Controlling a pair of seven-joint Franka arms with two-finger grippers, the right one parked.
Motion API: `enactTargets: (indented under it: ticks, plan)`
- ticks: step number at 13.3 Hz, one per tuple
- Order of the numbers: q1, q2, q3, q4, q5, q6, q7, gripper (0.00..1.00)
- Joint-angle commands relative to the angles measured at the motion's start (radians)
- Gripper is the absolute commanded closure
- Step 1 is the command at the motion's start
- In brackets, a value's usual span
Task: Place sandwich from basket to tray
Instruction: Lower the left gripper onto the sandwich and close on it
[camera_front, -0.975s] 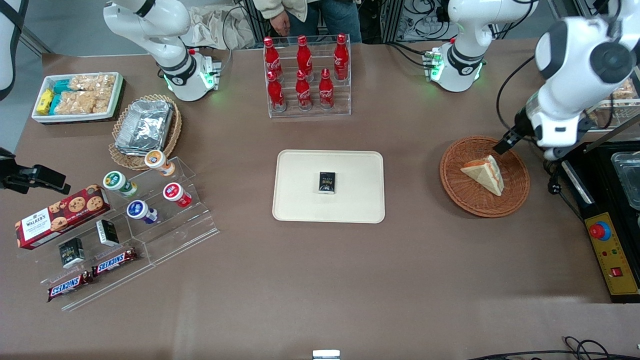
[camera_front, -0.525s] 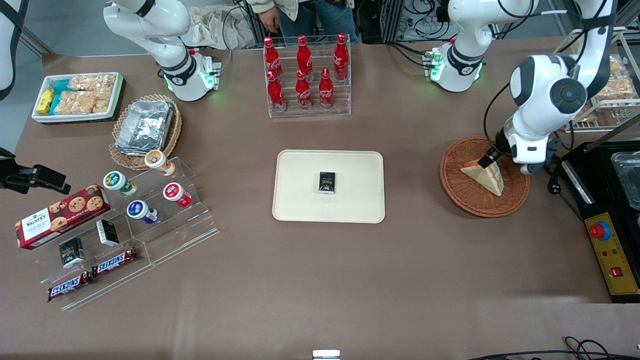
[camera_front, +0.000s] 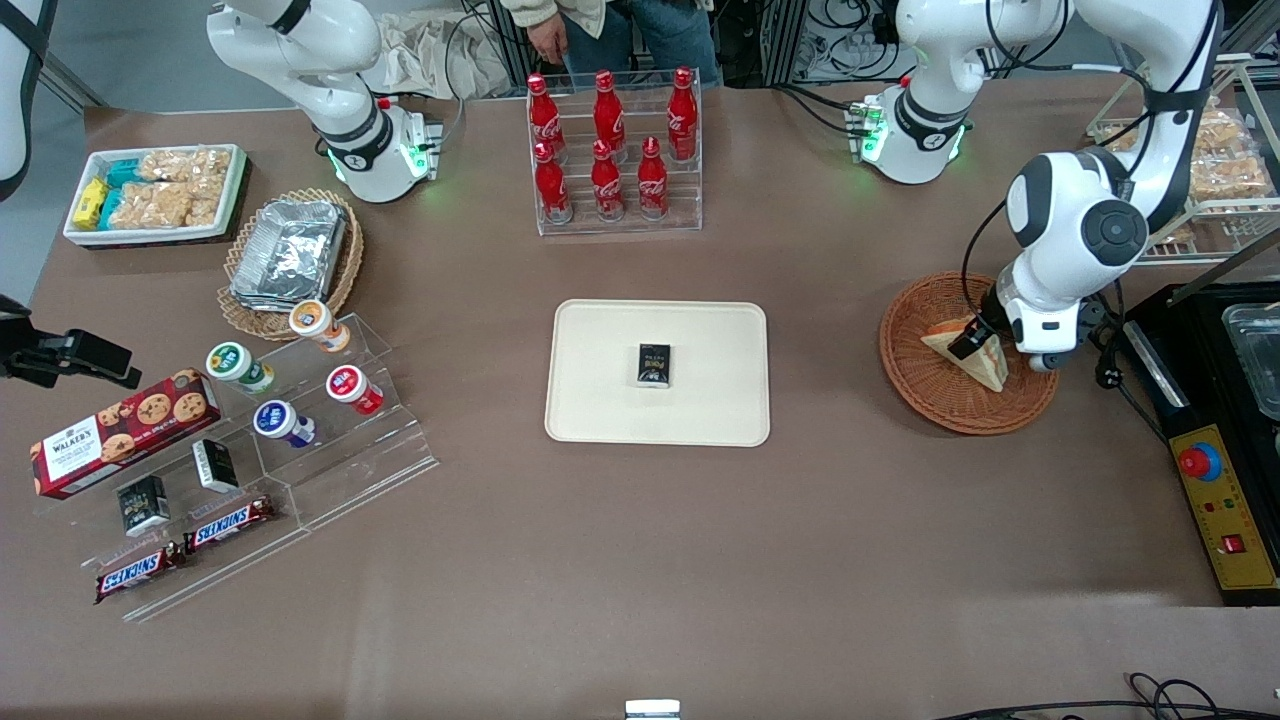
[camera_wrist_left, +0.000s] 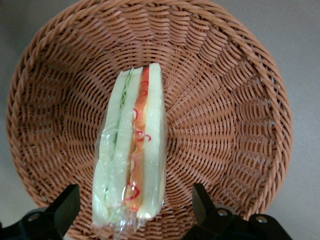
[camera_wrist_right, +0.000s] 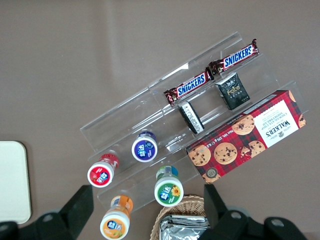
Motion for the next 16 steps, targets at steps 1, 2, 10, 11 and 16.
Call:
enactTargets:
  ticks: [1,2,10,11,16]
  plan:
    - [0.004,0.028,0.014,-0.013,0.025,0.053,-0.023,0.0]
    - [0.004,0.042,0.014,-0.015,0.025,0.068,-0.023,0.0]
    - [0.004,0.079,0.034,-0.013,0.045,0.076,-0.023,0.53]
    - [0.004,0.077,0.036,-0.013,0.045,0.076,-0.022,0.73]
    - [-0.002,-0.111,-0.018,0.043,0.048,-0.08,0.059,1.0]
